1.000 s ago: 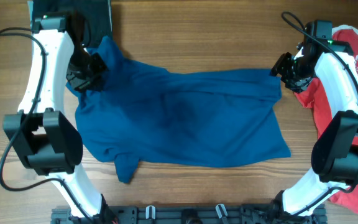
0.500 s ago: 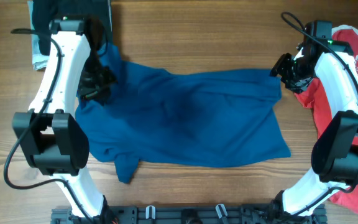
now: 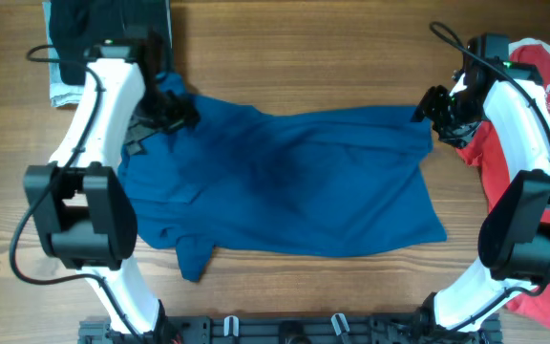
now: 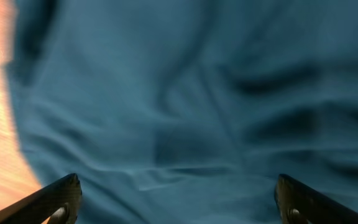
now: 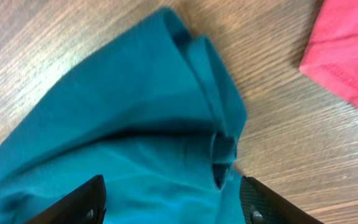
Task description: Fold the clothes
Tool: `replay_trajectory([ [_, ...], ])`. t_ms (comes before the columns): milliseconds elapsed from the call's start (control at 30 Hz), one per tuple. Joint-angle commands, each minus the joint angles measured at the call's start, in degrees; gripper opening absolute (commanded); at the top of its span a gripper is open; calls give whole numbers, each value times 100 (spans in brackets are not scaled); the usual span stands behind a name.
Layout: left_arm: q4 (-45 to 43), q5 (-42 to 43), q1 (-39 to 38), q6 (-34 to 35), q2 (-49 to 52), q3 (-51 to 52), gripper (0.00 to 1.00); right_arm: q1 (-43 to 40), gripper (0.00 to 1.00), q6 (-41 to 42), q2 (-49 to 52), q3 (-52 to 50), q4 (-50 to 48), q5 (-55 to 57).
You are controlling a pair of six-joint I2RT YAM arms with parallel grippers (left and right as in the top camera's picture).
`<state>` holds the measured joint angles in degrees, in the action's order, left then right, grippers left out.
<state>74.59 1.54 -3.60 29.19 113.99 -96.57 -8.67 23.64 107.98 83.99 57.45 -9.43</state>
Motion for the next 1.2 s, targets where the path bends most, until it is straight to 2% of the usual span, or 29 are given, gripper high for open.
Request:
replay_trajectory([
  [0, -555, 275, -192, -153, -48, 584, 100, 52, 66, -142, -39, -313, -31, -417],
  [133, -876, 339, -177, -155, -42, 979, 98, 44, 57, -269, -35, -522, -501, -376],
  [233, -1036, 337, -177, -184, -42, 1196, 97, 44, 57, -313, -28, -531, -741, -42],
  [500, -1211, 337, -177, -181, -42, 1397, 97, 44, 56, -393, -15, -1106, -988, -160],
  [567, -1211, 337, -177, -199, -42, 1397, 97, 44, 47, -393, -15, -1121, -1049, -160],
  [667, -1209, 334, -177, -201, -42, 1397, 97, 44, 25, -310, -17, -1023, -1060, -160],
  [700, -1209, 334, -177, -201, -42, 1397, 97, 44, 13, -243, -22, -931, -1008, -160],
  [733, -1209, 334, -177, -201, -42, 1397, 98, 44, 6, -245, -22, -831, -946, -157],
  [767, -1209, 332, -177, -201, -42, 1397, 98, 44, 4, -245, -22, -704, -846, -155],
  [1000, -1211, -162, -31, -197, -42, 1397, 97, 44, 4, 326, -280, 153, 601, 1093],
  [1167, -1207, -157, 385, -197, -42, 1397, 96, 33, 4, 326, -990, 260, 960, 1202],
])
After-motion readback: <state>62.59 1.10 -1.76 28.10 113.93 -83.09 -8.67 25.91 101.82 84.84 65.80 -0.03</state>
